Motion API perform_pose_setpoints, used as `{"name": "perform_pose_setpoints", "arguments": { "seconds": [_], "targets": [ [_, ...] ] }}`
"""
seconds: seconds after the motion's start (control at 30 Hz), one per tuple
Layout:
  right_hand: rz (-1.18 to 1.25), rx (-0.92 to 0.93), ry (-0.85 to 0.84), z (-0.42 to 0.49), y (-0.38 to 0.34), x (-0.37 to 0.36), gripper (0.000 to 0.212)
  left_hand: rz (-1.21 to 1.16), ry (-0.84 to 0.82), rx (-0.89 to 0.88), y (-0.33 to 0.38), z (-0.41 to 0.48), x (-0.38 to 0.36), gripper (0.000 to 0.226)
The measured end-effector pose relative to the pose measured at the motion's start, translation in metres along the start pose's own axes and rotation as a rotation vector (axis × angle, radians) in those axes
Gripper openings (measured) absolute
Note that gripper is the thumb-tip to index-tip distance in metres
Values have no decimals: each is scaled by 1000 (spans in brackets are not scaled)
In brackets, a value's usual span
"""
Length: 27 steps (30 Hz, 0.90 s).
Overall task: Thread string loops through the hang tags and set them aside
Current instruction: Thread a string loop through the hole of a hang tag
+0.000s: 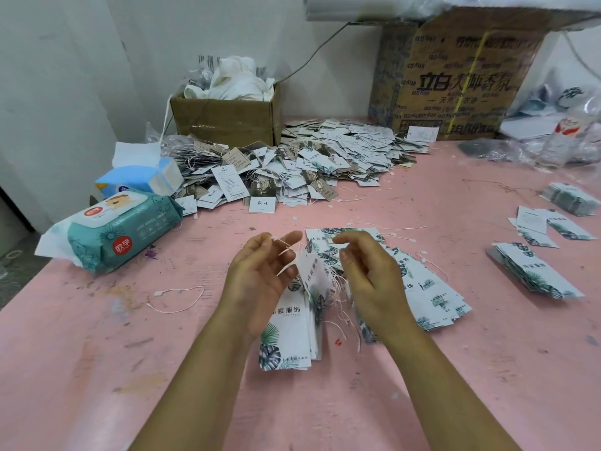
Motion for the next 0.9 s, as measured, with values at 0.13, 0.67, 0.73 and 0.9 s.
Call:
{"name": "perform_pose_setpoints", "arguments": {
  "seconds": [0.13, 0.67, 0.73, 0.9],
  "targets": [
    [113, -110, 77, 3, 11, 10, 29, -69, 30, 13, 1, 1, 4, 18],
    [252, -177, 113, 4, 18, 16, 27, 467, 39, -288, 25, -3, 3, 15],
    [247, -172, 89, 3, 16, 13, 25, 523, 5, -323, 25, -5, -2, 14],
    [179, -113, 12, 2, 7, 3, 25, 775, -53, -417, 24, -12, -15, 20]
  ]
}}
Point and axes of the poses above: each hand's wrist, its own z-axis towards the middle knuckle, its own x-axis out of the back of the hand, y = z × x, the point moved 9 cm from there along z, towards the middle knuckle
